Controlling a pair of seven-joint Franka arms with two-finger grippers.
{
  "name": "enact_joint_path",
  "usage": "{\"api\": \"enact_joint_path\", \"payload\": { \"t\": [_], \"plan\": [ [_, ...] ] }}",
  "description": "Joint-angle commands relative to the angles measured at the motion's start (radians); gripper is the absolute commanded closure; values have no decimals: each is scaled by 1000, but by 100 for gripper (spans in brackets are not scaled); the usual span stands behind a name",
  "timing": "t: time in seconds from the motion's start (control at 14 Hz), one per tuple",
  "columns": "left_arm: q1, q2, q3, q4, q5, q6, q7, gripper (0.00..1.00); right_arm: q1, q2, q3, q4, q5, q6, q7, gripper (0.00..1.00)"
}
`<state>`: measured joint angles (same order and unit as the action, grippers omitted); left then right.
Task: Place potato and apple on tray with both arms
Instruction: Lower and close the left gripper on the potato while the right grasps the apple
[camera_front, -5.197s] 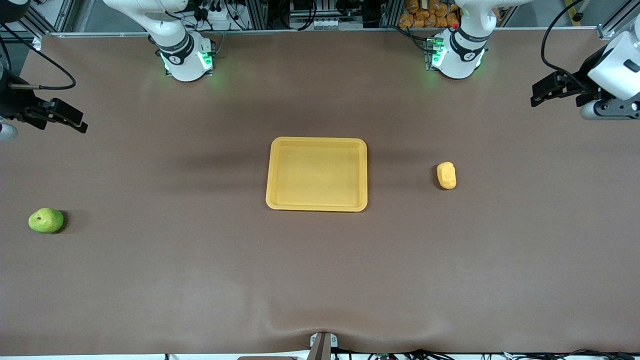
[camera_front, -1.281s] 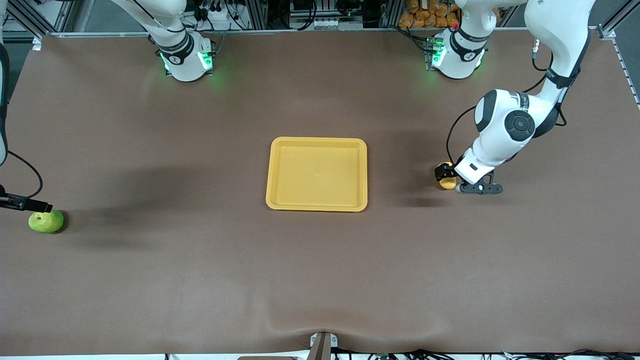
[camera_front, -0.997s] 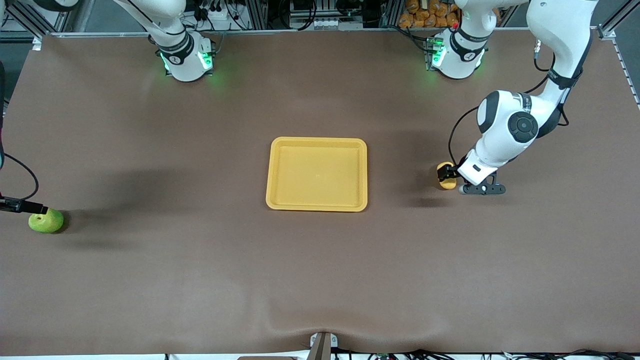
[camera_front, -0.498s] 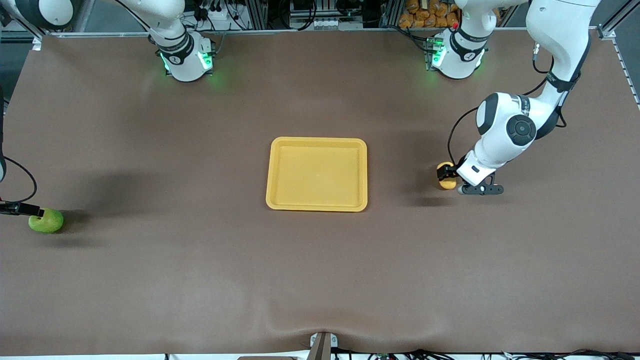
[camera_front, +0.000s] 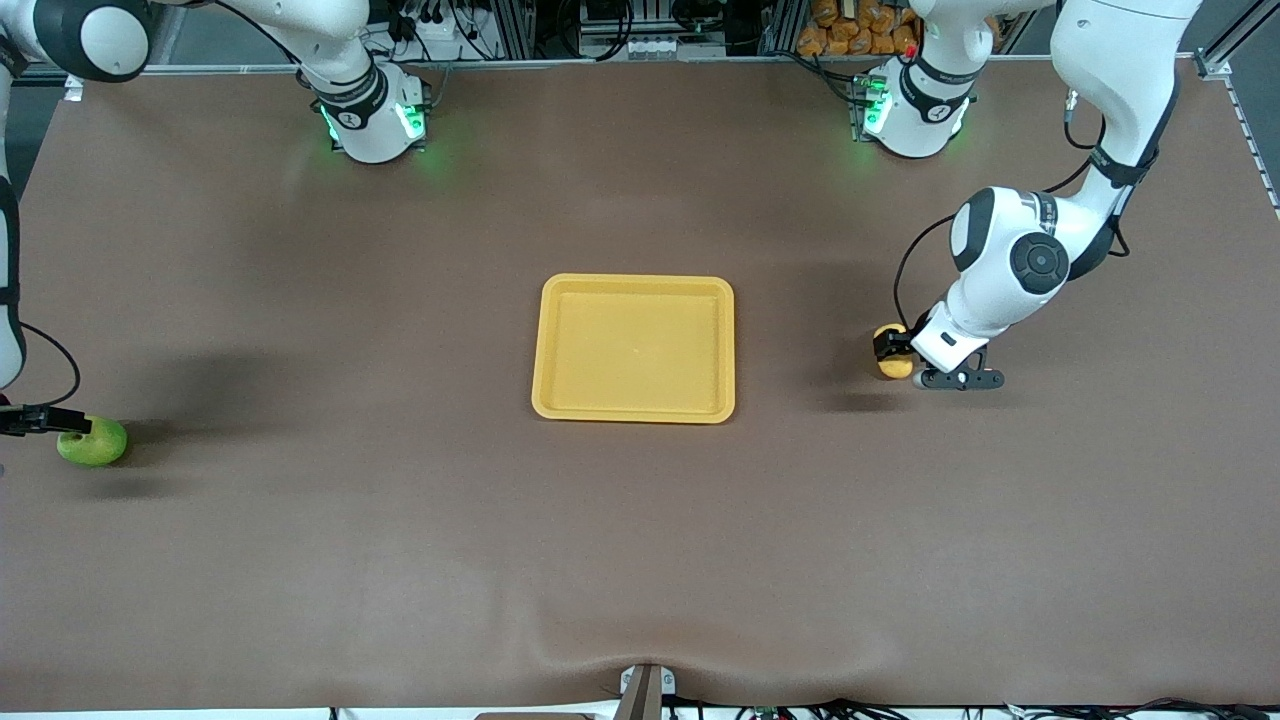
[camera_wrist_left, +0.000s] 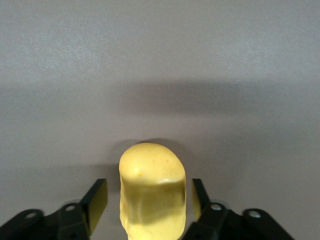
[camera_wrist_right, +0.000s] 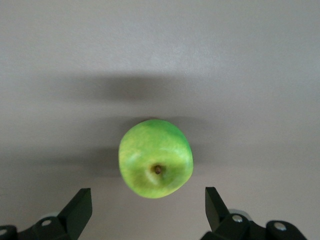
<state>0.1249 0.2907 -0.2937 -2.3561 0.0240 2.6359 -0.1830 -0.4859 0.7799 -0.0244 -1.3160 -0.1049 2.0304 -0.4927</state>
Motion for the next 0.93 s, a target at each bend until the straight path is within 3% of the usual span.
{"api": "enact_joint_path", "payload": {
  "t": [0.0, 0.5, 0.57, 0.85],
  "plan": [
    [4, 13, -2, -5, 20, 21, -18, 36, -37, 93, 20, 116, -15, -22, -17, 0],
    [-2, 15, -4, 1, 20, 21, -15, 80, -39, 131, 23, 139, 28, -41, 120, 0],
    [-2, 12, -5, 3, 20, 21, -12, 81, -46, 137, 20, 138, 92, -39, 128, 0],
    [-4, 4, -12, 20, 20, 13, -16, 80, -53, 139, 20, 133, 106, -35, 125, 0]
  ]
}}
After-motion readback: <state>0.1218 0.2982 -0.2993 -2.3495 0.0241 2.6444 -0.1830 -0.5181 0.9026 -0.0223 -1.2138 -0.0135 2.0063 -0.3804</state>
